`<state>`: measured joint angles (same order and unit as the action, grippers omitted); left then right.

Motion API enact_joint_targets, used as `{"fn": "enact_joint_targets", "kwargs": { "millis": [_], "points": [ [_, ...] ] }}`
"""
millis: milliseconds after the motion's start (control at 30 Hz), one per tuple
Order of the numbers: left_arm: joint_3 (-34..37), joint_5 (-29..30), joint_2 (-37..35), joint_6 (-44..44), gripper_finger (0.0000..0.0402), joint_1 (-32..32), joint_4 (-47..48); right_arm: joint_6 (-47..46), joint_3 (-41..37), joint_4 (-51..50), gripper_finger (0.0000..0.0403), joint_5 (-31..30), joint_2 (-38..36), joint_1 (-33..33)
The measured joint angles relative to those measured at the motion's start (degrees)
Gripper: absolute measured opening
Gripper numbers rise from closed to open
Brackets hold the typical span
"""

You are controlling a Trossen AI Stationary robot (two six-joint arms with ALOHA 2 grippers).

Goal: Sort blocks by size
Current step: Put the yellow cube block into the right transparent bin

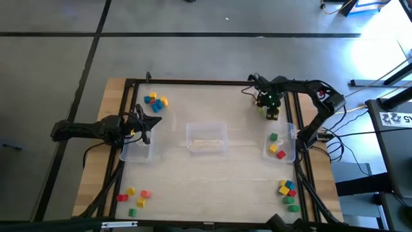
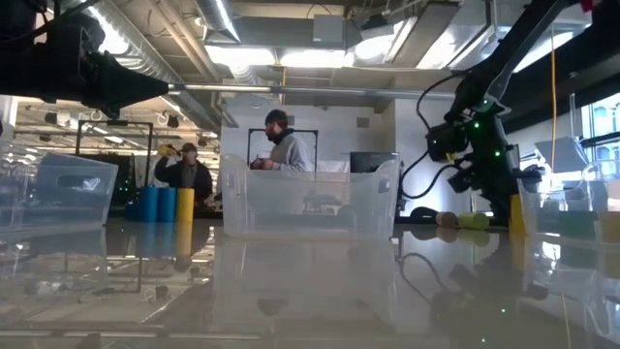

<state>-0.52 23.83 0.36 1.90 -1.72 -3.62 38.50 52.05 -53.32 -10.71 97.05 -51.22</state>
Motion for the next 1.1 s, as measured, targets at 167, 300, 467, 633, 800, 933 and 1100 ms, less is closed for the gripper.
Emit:
{"fn": "enact_joint_targets", "kwargs": {
  "millis": [167, 300, 467, 633, 800, 933, 1100],
  "points": [
    [-0.01, 0.0, 0.0, -0.09, 0.0005, 0.0, 0.0, -0.46, 0.0, 0.02, 0.0142, -0.38, 0.18, 0.02],
    [0.0, 0.0, -0.01, -0.28, 0.0005, 0.0, 0.0, -0.27, -0.02, 0.08, 0.0133, -0.57, 0.09, 0.0],
    [0.0, 0.0, 0.0, -0.4, 0.0005, 0.0, 0.0, 0.37, 0.81, -0.58, 0.0133, 0.03, 0.09, -0.05],
    [-0.01, 0.0, -0.02, -0.4, 0.0005, 0.0, 0.0, 0.35, 3.05, -0.76, 0.0133, 1.13, -2.24, 0.27],
    [0.01, 0.0, 0.0, -0.4, 0.0005, 0.0, 0.0, -0.54, 5.81, -2.01, 0.0134, 2.22, -5.67, 1.92],
    [0.0, 0.0, -0.02, -0.4, 0.0005, 0.0, 0.0, -2.21, 8.13, -3.04, 0.0135, 3.91, -8.52, 4.58],
    [-0.01, 0.0, -0.01, -0.47, 0.0005, 0.0, 0.0, -6.02, 9.89, -5.83, 0.0136, 6.06, -12.77, 9.39]
  ]
}}
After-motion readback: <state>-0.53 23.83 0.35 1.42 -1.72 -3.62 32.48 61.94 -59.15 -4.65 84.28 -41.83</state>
